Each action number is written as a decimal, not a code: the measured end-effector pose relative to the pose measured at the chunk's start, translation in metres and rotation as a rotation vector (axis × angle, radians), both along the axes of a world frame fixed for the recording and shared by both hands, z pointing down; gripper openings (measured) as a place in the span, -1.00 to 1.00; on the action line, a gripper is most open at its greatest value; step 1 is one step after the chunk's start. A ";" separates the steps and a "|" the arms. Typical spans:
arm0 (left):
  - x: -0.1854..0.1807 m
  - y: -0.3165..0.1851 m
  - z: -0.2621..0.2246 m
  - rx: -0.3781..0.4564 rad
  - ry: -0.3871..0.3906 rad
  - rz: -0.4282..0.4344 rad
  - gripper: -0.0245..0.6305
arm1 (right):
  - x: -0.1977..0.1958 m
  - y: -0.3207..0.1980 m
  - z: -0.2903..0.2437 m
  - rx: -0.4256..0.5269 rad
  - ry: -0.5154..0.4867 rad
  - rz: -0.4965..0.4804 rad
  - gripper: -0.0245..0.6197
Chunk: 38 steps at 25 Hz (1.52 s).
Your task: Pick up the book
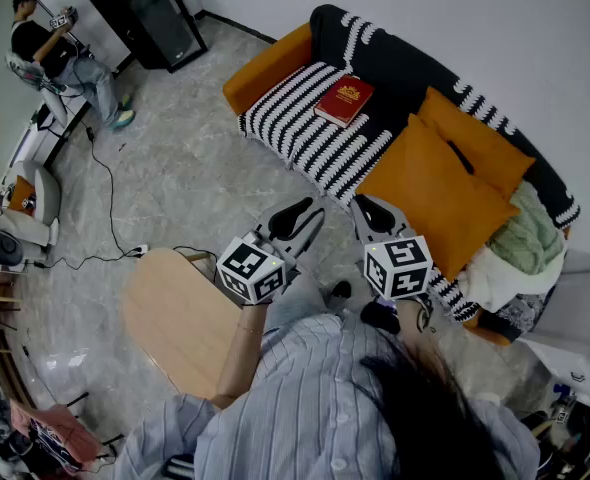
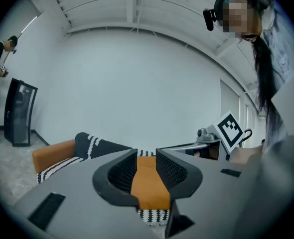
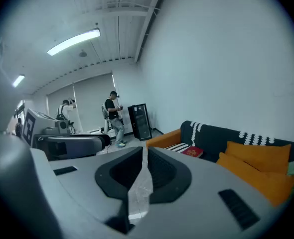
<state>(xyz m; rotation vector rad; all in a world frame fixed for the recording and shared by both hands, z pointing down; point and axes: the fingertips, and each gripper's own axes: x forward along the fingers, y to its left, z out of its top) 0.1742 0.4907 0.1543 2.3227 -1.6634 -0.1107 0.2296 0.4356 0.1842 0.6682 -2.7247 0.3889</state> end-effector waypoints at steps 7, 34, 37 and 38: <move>-0.003 0.000 0.004 -0.009 0.003 0.002 -0.60 | 0.000 -0.004 0.005 -0.008 -0.022 0.017 -0.78; -0.085 -0.105 0.036 -0.113 0.042 0.115 -0.60 | -0.066 -0.110 0.035 -0.132 0.013 0.127 -0.78; -0.120 -0.126 0.032 -0.110 0.044 0.124 -0.60 | -0.099 -0.125 0.032 -0.137 0.006 0.136 -0.78; -0.131 -0.133 0.030 -0.107 0.044 0.129 -0.60 | -0.108 -0.130 0.032 -0.140 0.006 0.140 -0.78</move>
